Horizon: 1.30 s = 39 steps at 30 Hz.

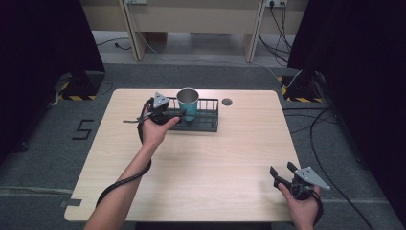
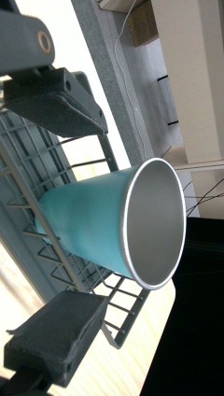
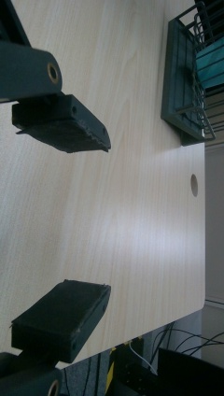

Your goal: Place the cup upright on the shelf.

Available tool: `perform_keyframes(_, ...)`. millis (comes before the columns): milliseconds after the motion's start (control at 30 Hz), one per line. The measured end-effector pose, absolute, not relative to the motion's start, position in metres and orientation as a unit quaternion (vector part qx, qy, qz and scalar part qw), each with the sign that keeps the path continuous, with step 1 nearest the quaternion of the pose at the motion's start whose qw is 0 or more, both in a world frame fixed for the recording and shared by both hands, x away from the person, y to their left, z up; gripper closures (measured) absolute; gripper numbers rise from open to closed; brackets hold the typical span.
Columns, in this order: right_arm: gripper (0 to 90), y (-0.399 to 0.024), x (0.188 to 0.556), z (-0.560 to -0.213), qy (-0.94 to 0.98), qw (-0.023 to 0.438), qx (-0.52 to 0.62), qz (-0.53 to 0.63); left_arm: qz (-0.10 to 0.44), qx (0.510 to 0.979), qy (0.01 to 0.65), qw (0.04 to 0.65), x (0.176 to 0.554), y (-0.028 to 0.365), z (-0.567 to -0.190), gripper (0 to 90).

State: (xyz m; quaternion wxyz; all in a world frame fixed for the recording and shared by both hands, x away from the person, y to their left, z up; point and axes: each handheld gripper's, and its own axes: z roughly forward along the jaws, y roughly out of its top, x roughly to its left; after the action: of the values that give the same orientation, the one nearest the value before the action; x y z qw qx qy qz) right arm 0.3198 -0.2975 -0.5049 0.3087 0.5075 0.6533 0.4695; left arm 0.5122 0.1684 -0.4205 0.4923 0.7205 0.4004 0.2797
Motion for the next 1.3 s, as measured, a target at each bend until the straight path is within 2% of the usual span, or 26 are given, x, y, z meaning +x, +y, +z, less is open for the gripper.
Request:
perform_keyframes(367, 26.0, -0.298, 0.319, -0.505, 0.652, 0.309, 0.510, 0.469, 0.291, 0.723, 0.384, 0.495, 0.490, 0.187, -0.423, 14.5)
perform_keyframes(1300, 26.0, -0.299, 0.319, -0.506, 0.651, 0.312, 0.513, 0.465, 0.298, 0.695, 0.424, 0.499, 0.398, 0.280, -0.462, 14.6)
